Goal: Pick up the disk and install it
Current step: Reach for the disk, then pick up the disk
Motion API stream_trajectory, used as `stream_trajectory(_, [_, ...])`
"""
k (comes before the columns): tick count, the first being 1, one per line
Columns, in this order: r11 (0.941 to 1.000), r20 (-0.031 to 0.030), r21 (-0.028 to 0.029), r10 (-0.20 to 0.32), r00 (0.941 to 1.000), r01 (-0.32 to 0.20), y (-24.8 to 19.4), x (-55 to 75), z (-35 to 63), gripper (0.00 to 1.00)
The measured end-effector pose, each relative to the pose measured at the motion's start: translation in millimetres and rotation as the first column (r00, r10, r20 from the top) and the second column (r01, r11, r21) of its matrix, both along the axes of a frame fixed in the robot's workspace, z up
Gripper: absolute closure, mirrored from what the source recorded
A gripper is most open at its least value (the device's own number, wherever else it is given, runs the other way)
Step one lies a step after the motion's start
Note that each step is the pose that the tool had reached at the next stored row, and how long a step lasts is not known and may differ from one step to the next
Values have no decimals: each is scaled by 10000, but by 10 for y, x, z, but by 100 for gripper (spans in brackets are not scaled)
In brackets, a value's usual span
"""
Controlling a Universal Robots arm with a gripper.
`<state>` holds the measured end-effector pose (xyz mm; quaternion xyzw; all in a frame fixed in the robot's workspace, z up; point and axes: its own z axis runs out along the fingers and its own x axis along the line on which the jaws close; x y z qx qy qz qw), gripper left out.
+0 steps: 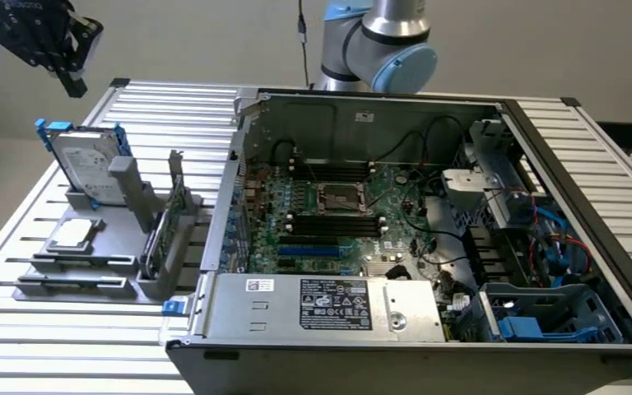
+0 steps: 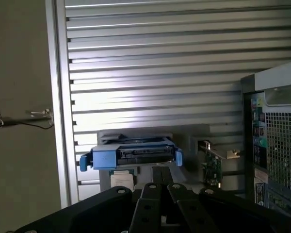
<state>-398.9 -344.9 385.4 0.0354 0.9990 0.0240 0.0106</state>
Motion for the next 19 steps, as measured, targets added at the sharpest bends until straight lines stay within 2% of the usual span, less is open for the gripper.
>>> stream_trajectory(9, [10000, -3, 0, -1, 10000, 1, 83, -398, -53, 89])
stream_trajectory(13, [10000, -9, 0, 52, 10000, -52, 103, -453, -59, 89])
stream_trajectory(19, [10000, -15, 0, 76, 10000, -76, 105, -456, -59, 89])
